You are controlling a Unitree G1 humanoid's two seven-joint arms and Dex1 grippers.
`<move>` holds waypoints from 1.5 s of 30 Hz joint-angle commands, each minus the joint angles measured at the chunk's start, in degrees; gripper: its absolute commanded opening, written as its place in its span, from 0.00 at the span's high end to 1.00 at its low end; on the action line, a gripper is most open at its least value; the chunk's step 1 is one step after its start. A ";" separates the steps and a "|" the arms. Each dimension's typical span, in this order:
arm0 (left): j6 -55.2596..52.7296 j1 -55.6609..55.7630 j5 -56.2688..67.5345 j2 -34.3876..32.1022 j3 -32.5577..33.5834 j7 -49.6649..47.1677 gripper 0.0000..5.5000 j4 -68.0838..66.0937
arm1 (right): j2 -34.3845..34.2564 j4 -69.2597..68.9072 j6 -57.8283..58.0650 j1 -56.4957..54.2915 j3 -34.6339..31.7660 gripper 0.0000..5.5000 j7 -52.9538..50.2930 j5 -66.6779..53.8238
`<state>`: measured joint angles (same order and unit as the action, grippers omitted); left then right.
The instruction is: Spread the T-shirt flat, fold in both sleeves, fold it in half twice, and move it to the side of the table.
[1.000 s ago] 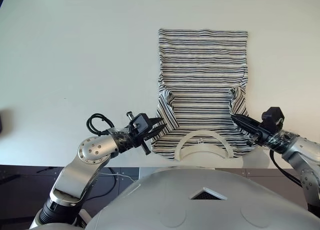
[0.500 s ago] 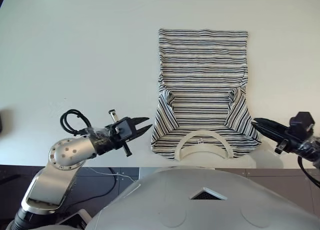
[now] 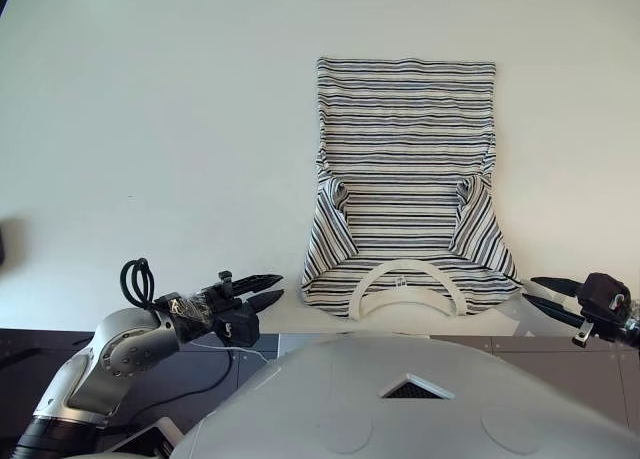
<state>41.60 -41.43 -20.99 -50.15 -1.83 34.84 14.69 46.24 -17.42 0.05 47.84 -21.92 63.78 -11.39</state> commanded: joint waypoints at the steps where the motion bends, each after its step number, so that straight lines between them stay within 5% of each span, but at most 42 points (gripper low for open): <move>1: 2.39 2.48 -5.80 2.19 -1.79 -3.31 0.69 -0.59 | 1.17 0.47 -0.03 -1.59 0.76 0.74 -0.07 0.54; 10: 3.84 5.60 -15.70 7.57 -6.29 -11.53 0.69 -1.87 | 3.63 2.88 1.07 -7.37 3.26 0.74 1.11 0.31; 24: 7.00 9.18 -15.83 3.50 -6.79 -14.56 0.69 -2.96 | 2.09 3.85 -0.95 -5.80 5.83 0.74 -0.31 2.12; 33: 6.46 11.66 -14.28 2.10 -8.25 -11.93 0.47 -2.35 | 2.35 5.36 -2.47 -6.46 7.84 0.74 -1.15 2.84; 38: 7.00 14.43 -13.94 0.89 -12.65 -7.94 0.47 -2.32 | 2.22 6.13 -3.51 -6.46 9.02 0.74 -2.26 3.41; 45: 5.43 15.59 -11.84 -0.48 -14.68 -5.03 0.69 -3.71 | 2.82 6.91 -4.39 -7.16 10.20 0.74 -3.15 3.96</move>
<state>48.45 -26.13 -32.30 -49.05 -16.07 28.11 12.00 48.38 -11.73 -5.29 40.05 -12.97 61.22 -10.10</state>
